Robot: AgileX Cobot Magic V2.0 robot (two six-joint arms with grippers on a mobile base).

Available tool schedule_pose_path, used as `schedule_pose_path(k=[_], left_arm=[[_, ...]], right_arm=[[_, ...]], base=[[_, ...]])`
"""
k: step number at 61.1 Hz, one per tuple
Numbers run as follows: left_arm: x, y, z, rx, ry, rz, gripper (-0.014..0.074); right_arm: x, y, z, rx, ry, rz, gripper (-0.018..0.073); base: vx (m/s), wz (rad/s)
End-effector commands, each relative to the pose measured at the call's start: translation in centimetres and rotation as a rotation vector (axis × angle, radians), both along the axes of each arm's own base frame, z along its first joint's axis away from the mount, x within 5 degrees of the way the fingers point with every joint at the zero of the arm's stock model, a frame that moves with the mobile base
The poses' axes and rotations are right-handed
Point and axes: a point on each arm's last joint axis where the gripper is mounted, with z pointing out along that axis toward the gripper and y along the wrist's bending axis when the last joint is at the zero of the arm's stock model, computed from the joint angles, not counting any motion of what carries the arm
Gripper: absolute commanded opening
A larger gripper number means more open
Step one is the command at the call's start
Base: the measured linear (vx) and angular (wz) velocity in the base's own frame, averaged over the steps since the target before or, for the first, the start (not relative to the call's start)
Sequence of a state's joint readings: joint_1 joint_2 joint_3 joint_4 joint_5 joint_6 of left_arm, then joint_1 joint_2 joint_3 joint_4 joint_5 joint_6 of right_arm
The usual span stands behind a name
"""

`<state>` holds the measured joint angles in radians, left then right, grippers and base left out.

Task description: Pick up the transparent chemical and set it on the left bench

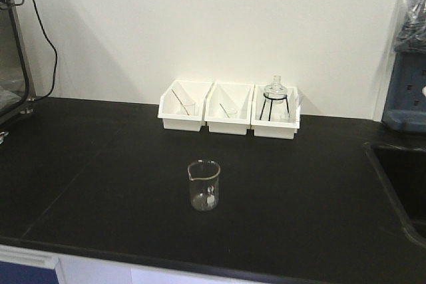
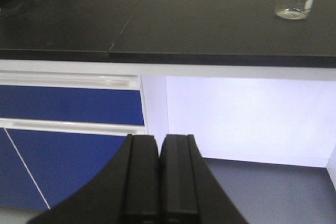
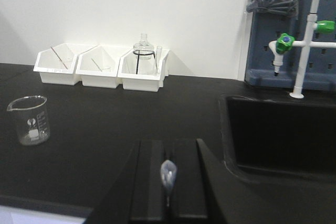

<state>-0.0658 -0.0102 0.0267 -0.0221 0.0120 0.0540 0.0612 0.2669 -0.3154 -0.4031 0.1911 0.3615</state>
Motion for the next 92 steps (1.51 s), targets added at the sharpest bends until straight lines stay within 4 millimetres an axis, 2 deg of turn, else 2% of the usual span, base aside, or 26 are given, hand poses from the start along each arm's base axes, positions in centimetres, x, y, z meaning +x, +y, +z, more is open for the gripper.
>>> schedule_pose_path(k=[1, 49, 81, 92], left_arm=[[-0.15, 0.02, 0.27, -0.014, -0.081, -0.001, -0.0003], [-0.15, 0.02, 0.27, -0.014, -0.081, -0.001, -0.0003], [-0.15, 0.02, 0.27, -0.014, -0.081, -0.001, -0.0003], [-0.15, 0.02, 0.27, -0.014, -0.081, -0.001, -0.0003]], right_arm=[[-0.02, 0.19, 1.52, -0.014, -0.084, 0.021, -0.0003], [-0.02, 0.19, 1.52, -0.014, -0.084, 0.021, -0.0003], [-0.02, 0.19, 1.52, -0.014, -0.084, 0.021, -0.0003], [-0.06, 0.41, 2.03, -0.012, -0.141, 0.044, -0.0003]], base=[[0.31, 0.08], [0.29, 0.04], [0.13, -0.04], [0.06, -0.02]])
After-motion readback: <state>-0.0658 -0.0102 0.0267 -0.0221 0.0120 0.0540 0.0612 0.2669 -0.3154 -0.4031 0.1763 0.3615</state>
